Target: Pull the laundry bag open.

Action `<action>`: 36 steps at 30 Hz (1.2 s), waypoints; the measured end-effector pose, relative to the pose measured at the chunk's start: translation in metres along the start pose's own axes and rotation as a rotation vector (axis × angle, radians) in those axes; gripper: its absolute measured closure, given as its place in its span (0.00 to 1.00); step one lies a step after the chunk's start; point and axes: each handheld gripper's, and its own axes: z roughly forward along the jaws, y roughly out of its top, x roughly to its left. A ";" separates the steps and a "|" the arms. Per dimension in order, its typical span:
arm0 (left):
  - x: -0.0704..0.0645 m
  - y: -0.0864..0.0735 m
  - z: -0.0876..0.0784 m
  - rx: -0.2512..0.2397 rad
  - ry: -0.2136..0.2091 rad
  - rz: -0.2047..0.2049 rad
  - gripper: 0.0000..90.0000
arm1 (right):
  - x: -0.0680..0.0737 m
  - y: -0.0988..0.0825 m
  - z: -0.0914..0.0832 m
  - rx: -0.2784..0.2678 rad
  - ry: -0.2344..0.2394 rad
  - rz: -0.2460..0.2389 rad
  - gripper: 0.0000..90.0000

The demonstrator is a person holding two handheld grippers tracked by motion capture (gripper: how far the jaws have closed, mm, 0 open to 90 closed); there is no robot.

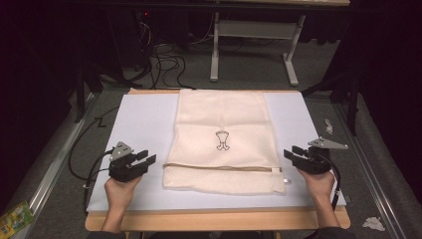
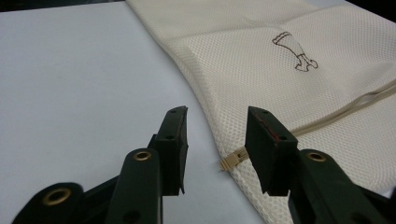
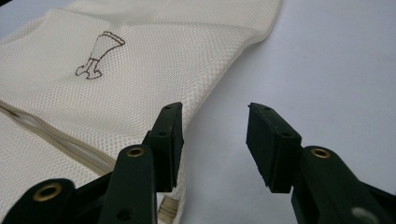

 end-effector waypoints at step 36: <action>0.045 -0.016 0.002 -0.008 0.100 -0.117 0.63 | -0.039 -0.015 -0.011 -0.015 -0.067 0.098 0.63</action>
